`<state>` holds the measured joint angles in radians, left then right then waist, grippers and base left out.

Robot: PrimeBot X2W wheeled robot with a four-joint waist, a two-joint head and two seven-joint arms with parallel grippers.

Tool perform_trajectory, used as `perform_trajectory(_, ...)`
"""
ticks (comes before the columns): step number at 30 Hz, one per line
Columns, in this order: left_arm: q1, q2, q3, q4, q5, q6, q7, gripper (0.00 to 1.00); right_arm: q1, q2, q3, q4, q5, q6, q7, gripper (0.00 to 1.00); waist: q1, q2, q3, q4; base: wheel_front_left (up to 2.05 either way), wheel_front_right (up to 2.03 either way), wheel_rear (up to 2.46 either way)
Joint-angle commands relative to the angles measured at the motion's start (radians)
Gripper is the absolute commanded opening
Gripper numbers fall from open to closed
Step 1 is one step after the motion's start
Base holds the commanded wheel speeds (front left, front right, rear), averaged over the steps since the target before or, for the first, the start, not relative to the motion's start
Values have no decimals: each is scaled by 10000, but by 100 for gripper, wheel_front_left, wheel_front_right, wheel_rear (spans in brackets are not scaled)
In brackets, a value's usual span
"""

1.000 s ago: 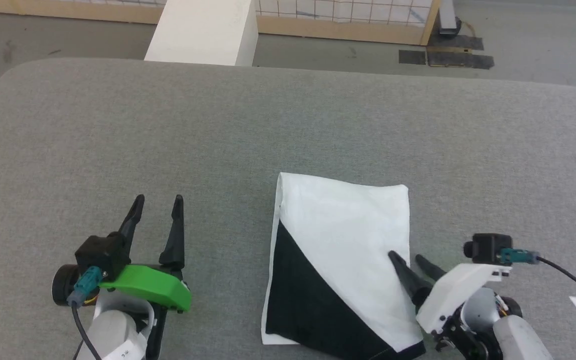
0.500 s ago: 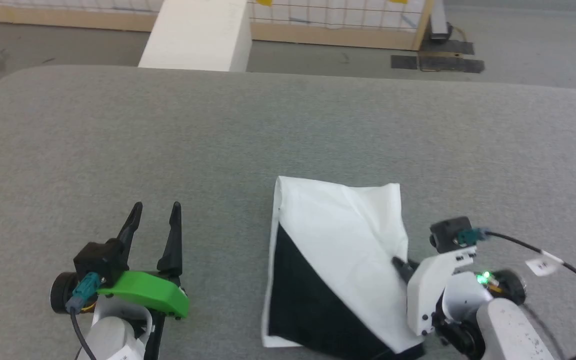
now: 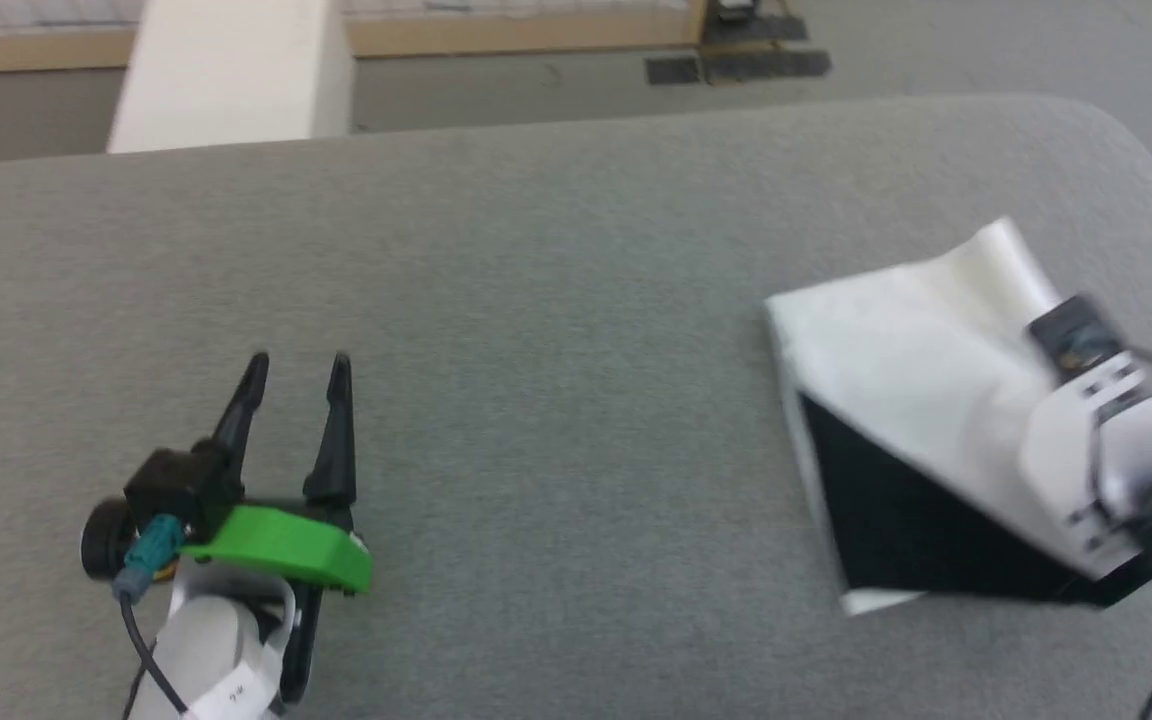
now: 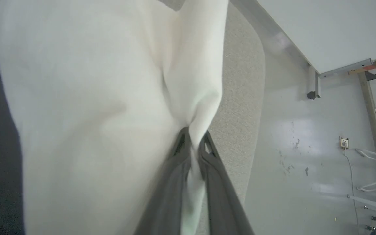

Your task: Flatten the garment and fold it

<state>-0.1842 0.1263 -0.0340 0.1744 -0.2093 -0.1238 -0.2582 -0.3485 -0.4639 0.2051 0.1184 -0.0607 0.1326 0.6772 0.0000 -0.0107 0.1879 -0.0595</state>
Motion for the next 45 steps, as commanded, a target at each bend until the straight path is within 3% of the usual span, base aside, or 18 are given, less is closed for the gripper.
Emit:
perform_trajectory(1, -307, 38, 6, -103, 97, -46, -36, 100, -353, -242, -134, 136, -5, -19, -98, 0, 0, 107, 878, -823, 0, 0, 0)
perform_trajectory(9, -1150, 390, -106, -352, 253, -55, -36, 100, -1621, -587, -1578, 1311, -503, -19, -1288, 0, 0, 107, 2151, -1383, 0, 0, 0)
perform_trajectory(19, -1649, 751, -262, -369, 287, -60, -36, 100, -2566, -17, -3644, 2620, -1659, -19, -2651, 0, 0, 107, 3053, -1299, 0, 0, 0)
perform_trajectory(28, -1697, 821, -303, -305, 257, -50, -36, 100, -3136, 571, -4774, 3287, -2549, -19, -3512, 0, 0, 107, 3113, -1088, 0, 0, 0)
perform_trajectory(29, -1686, 811, -314, -284, 253, -46, -36, 100, -3152, 622, -4881, 3373, -2646, -19, -3602, 25, 0, 107, 3056, -1054, 0, 0, 0)
perform_trajectory(30, -1673, 801, -314, -271, 248, -37, -36, 100, -3165, 672, -4995, 3437, -2709, -19, -3655, 58, 0, 107, 3006, -1033, 0, 0, 0)
perform_trajectory(31, -1650, 783, -315, -249, 240, -30, -36, 100, -3163, 728, -5139, 3515, -2816, -19, -3698, 100, 0, 107, 2899, -1001, 0, 0, 0)
perform_trajectory(36, -1428, 622, -304, -118, 176, -9, -36, 100, -2981, 970, -5549, 3628, -2923, -19, -4281, 100, 0, 107, 2186, -824, 0, 0, 0)
perform_trajectory(45, -482, 139, -180, 290, 56, 44, -36, 100, -1853, 1689, -5321, 3210, -1510, -19, -5951, 100, 0, 107, 202, -365, 0, 0, 0)
